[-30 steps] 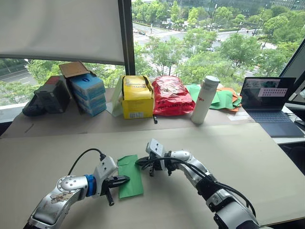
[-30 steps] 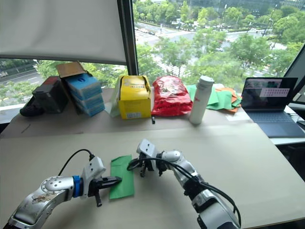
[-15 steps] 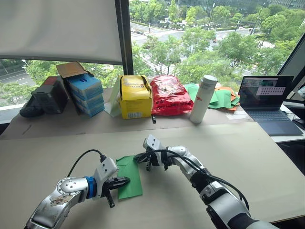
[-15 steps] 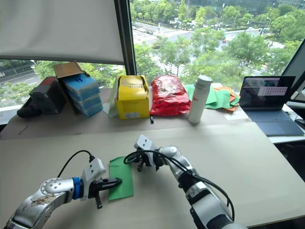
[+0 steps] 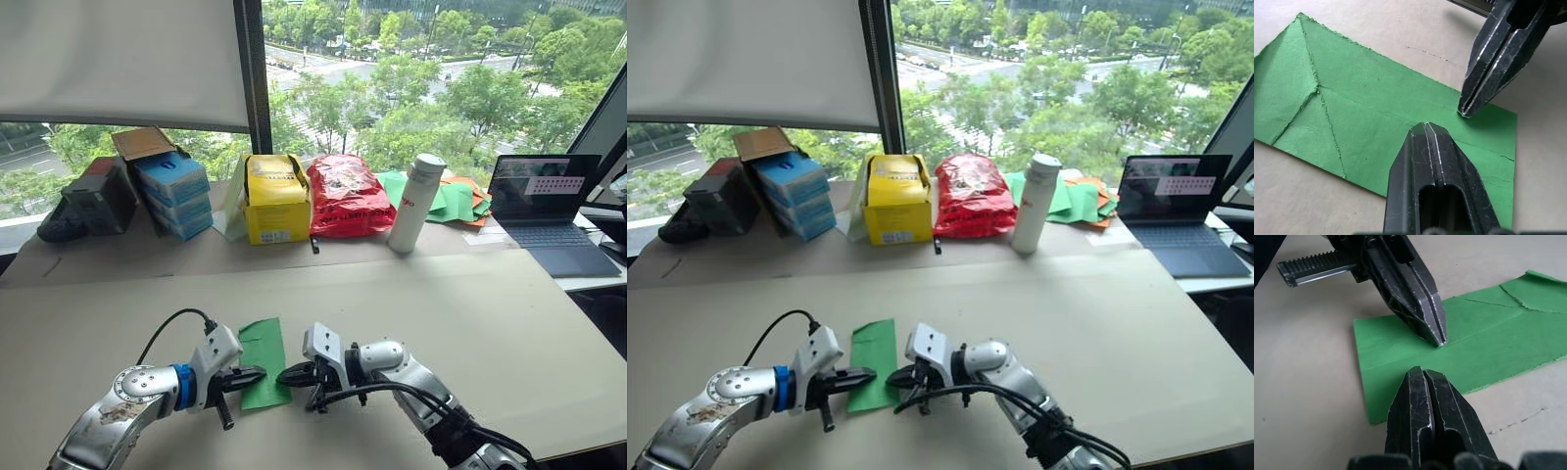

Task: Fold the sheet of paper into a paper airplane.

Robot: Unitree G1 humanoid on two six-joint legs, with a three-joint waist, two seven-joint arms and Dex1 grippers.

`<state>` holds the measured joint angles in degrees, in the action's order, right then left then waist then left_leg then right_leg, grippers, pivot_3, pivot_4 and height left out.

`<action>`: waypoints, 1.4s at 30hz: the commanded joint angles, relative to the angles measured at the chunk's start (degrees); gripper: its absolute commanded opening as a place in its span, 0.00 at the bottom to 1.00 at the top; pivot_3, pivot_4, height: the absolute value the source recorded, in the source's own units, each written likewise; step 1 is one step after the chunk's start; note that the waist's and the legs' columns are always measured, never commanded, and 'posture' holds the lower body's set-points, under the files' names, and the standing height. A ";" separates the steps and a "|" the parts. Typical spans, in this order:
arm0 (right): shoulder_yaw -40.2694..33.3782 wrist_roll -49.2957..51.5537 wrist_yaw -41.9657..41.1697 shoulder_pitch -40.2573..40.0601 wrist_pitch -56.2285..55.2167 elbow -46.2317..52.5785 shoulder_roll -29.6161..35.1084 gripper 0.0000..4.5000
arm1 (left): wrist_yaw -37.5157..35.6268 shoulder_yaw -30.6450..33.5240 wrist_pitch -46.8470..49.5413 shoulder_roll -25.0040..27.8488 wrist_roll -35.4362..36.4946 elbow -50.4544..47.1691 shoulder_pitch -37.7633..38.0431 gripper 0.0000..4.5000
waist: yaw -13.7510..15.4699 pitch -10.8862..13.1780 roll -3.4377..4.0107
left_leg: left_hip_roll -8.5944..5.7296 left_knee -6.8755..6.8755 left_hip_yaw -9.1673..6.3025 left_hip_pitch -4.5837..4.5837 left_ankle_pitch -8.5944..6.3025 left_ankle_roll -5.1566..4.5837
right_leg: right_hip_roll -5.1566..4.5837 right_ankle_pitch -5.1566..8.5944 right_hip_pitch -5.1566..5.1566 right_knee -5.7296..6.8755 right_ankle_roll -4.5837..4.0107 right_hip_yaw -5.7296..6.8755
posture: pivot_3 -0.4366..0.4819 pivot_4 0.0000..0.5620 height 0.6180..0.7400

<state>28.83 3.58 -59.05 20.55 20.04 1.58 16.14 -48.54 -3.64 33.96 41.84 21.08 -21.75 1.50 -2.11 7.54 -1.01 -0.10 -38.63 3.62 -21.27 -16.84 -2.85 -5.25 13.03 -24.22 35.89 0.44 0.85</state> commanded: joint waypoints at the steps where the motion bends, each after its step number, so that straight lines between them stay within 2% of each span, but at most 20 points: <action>1: 2.31 -0.39 -1.55 -2.13 4.24 1.27 3.08 0.01 | -0.03 -0.78 1.35 0.11 -0.11 0.73 0.06 0.00 | 0.11 0.00 0.00 | 0.00 0.00 0.00 0.00 0.01 0.01 | 0.00 0.00 0.00 0.00 0.00 0.00 | 0.48 0.27 1.00; 8: 3.08 0.97 -2.68 -4.18 6.10 7.27 6.21 0.01 | 0.11 -1.51 1.25 -0.44 -0.45 0.95 -0.15 0.00 | 1.24 0.00 -0.01 | 0.00 0.00 0.00 0.00 0.01 -0.03 | 0.00 0.01 -0.01 -0.05 -0.01 0.00 | 0.48 0.27 1.00; 10: 2.09 1.77 -1.97 -4.19 5.86 8.35 5.98 0.01 | 0.16 -1.45 1.27 -0.56 -0.36 0.77 -0.06 0.00 | 1.27 0.00 -0.01 | 0.00 0.00 0.01 0.00 0.02 -0.03 | 0.00 0.01 -0.01 -0.06 -0.02 0.00 | 0.48 0.27 1.00; 12: -2.30 6.42 -1.21 -3.83 8.05 12.06 4.93 0.01 | 0.07 -0.65 1.43 -0.43 0.19 0.34 -0.17 0.00 | 1.34 0.01 -0.02 | 0.00 0.00 0.01 -0.01 0.02 -0.02 | 0.00 0.01 -0.01 -0.06 -0.02 0.00 | 0.48 0.27 1.00; 15: -10.34 15.28 -0.58 -3.71 14.41 20.09 5.52 0.01 | -0.61 5.22 4.44 0.79 5.09 -2.61 -0.22 0.00 | 1.35 0.06 -0.04 | 0.01 -0.05 0.00 -0.26 0.04 -0.04 | 0.00 0.01 -0.19 -0.05 -0.02 0.01 | 0.48 0.27 1.00; 19: -14.96 20.83 1.19 -4.88 19.97 26.59 8.25 0.01 | -0.98 12.22 7.74 2.88 9.98 -5.53 0.17 0.00 | 1.40 0.08 -0.12 | 0.01 -0.21 -0.03 -0.87 0.07 -0.04 | 0.00 -0.01 -0.75 0.08 0.01 0.06 | 0.48 0.27 1.00; 22: -16.99 22.67 3.30 -7.20 21.66 29.34 10.17 0.01 | -1.50 14.78 7.38 5.87 9.54 -5.90 0.67 0.00 | 1.47 0.09 -0.12 | 0.00 -0.19 -0.03 -0.95 0.07 -0.04 | 0.00 -0.01 -0.83 0.07 0.00 0.09 | 0.48 0.27 1.00; 32: -17.54 23.60 8.17 -8.87 21.74 31.24 11.94 0.01 | -0.37 7.33 2.59 4.76 3.78 -1.68 0.43 0.00 | 1.45 0.12 -0.16 | 0.00 -0.24 0.01 -0.94 0.11 0.00 | 0.04 -0.01 -0.80 0.08 0.01 0.06 | 0.48 0.27 1.00; 42: -18.33 25.11 11.57 -9.16 22.24 32.87 12.79 0.01 | -0.72 1.00 0.69 -0.51 2.28 2.72 -9.22 0.00 | 2.22 0.17 -0.26 | -0.06 -0.39 0.03 -1.00 0.13 -0.15 | 0.06 -0.05 -0.74 0.10 0.08 0.11 | 0.48 0.27 1.00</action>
<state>12.05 27.28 -48.06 10.81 42.00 32.17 28.80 -48.77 -2.05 35.78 41.83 23.45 -18.72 -6.58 0.11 7.70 -1.27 -0.16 -39.02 3.67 -22.27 -16.70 -2.99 -5.16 12.98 -24.96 35.98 0.52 0.97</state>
